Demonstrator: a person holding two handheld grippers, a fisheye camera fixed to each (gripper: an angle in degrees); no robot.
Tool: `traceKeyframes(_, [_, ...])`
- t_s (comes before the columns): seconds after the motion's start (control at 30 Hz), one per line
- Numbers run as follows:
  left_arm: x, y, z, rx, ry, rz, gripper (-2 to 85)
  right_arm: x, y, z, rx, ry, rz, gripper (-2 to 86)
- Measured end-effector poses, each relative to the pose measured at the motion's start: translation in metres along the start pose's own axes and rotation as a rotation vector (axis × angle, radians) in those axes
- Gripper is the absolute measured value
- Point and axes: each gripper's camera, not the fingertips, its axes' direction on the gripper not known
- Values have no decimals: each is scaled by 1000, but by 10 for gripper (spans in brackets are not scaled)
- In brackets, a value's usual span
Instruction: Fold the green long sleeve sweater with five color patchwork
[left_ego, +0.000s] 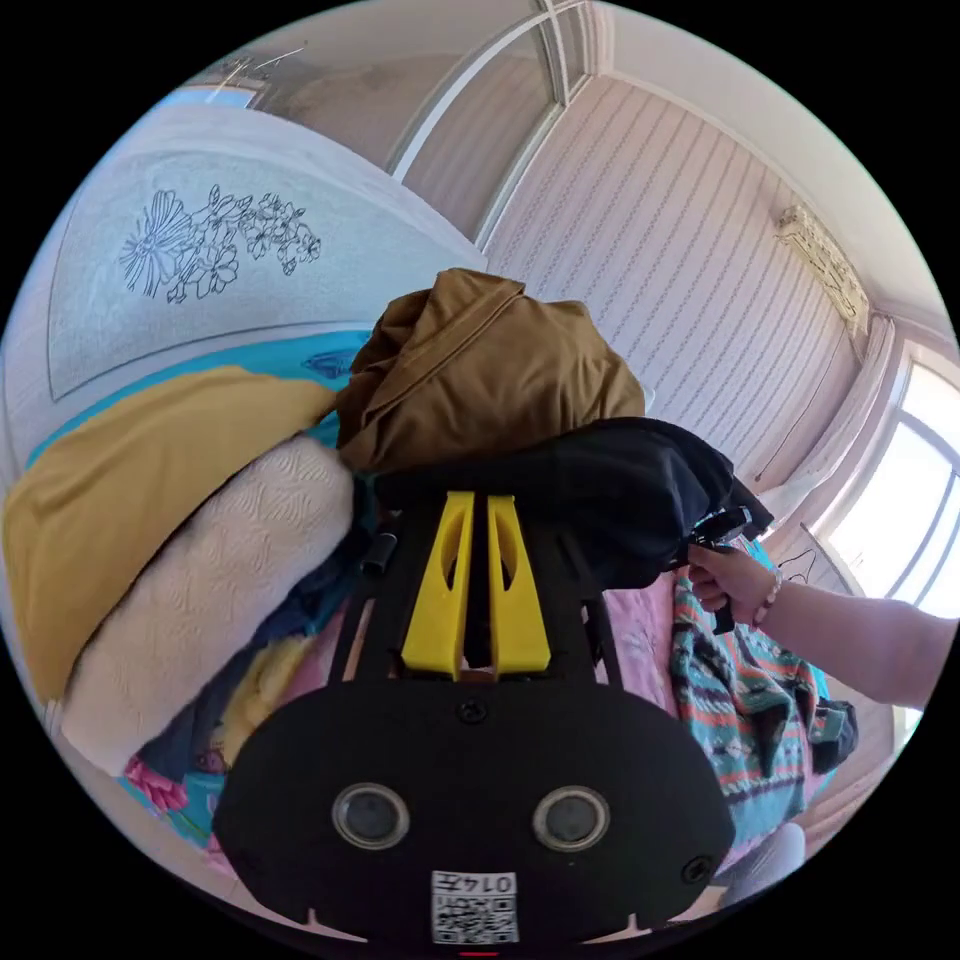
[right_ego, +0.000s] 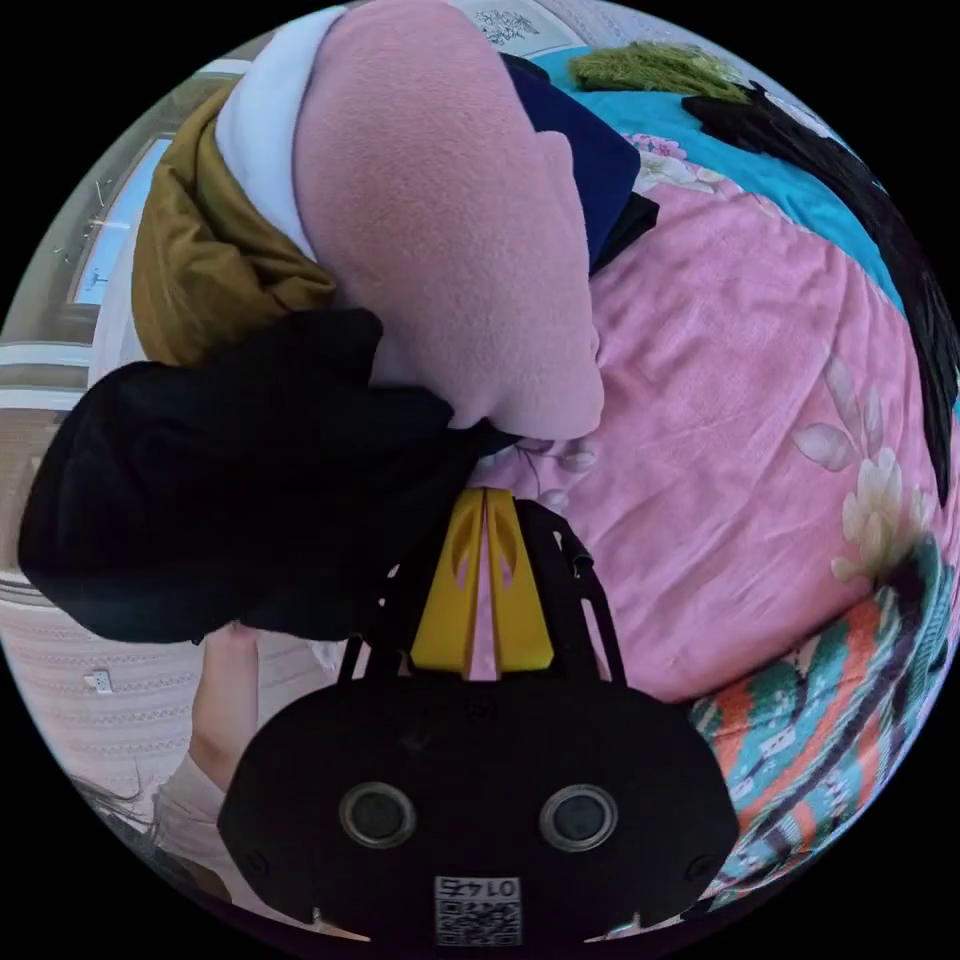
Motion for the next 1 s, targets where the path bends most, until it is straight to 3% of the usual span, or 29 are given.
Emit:
traceKeyframes(0.27, [-2, 99, -77, -123, -43, 69, 36, 30, 134, 5, -82, 28, -62, -2])
traceKeyframes(0.4, [35, 151, -106, -206, 53, 147, 43, 58, 280, -5, 19, -6, -126, 4])
traceKeyframes(0.57, [116, 234, -99, -355, 214, 207, 63, 131, 491, -10, 206, 31, 89, 29])
traceKeyframes(0.73, [167, 268, -59, -434, 263, 197, 84, 214, 710, 12, 358, 204, 515, 100])
traceKeyframes(0.87, [184, 278, -22, -430, 127, 220, 99, 254, 798, 42, 429, 189, 668, 112])
traceKeyframes(1.0, [186, 298, 17, -509, 104, 184, 125, 295, 840, 96, 453, 49, 705, 128])
